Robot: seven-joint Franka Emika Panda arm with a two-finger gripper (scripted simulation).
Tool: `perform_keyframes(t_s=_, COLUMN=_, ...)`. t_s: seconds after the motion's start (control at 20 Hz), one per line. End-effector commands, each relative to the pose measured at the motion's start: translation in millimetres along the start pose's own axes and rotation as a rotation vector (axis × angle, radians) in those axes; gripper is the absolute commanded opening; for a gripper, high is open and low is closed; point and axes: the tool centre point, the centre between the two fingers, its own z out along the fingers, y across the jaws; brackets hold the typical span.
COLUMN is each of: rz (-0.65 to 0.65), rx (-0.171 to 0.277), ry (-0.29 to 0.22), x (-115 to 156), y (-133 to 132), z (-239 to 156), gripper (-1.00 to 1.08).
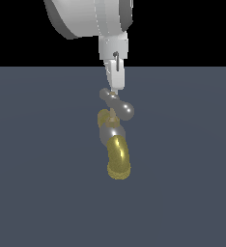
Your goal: Turn on the faucet by rotating a designated handle.
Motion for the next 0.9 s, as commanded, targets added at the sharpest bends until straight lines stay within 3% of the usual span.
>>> perform_keyframes(t_s=0.0, rz=-0.053, rx=0.002, ry=0.017, x=42, y=-5, z=-2, gripper=-1.0)
perform_keyframes(t_s=0.85, rz=-0.1, rx=-0.001, ry=0.033, x=116, y=-40, z=-7, gripper=-1.0)
